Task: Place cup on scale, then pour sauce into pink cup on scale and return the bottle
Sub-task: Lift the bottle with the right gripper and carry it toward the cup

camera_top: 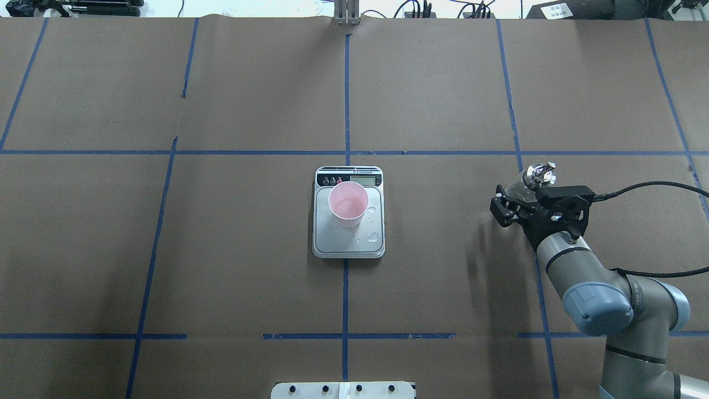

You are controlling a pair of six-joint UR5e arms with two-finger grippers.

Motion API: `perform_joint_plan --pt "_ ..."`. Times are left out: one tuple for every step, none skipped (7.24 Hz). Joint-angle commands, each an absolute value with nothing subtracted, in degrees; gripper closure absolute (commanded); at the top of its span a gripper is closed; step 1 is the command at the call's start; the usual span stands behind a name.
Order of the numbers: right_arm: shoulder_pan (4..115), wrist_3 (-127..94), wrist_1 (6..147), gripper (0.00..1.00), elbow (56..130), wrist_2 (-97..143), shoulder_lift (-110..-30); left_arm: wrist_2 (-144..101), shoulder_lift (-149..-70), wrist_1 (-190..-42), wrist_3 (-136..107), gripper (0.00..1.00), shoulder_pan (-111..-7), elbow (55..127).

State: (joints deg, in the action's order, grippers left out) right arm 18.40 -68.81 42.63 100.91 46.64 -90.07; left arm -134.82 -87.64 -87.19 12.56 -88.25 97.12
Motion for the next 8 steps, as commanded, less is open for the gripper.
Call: perform_joint_plan --pt "18.72 -68.73 42.63 0.0 100.37 46.67 -89.74 -134.82 -87.63 -87.19 12.48 0.0 -88.24 97.12" --pt "18.72 -68.9 42.63 0.0 100.28 46.41 -89.56 -134.82 -87.63 -87.19 12.48 0.0 -88.24 97.12" --pt "18.81 -68.99 42.54 0.7 100.37 46.41 -89.3 -134.82 -87.71 -87.19 12.48 0.0 -88.24 97.12" --pt "18.81 -68.99 42.45 1.0 100.81 46.32 -89.21 -134.82 -87.71 -87.19 12.48 0.0 -88.16 97.12" --pt "18.9 -68.82 42.36 1.0 102.29 46.49 -89.21 -134.82 -87.8 -87.19 12.48 0.0 -88.15 97.12" --pt "19.07 -66.9 42.45 1.0 105.52 46.23 -89.56 -134.82 -87.8 -87.19 12.48 0.0 -88.15 97.12" --pt "19.07 -63.84 42.54 1.0 107.12 45.27 -89.39 -134.74 -87.72 -87.1 12.31 0.0 -88.15 96.95" --pt "19.07 -63.72 42.71 1.0 107.05 45.26 -89.3 -134.56 -87.71 -86.49 10.3 0.0 -88.15 96.6"
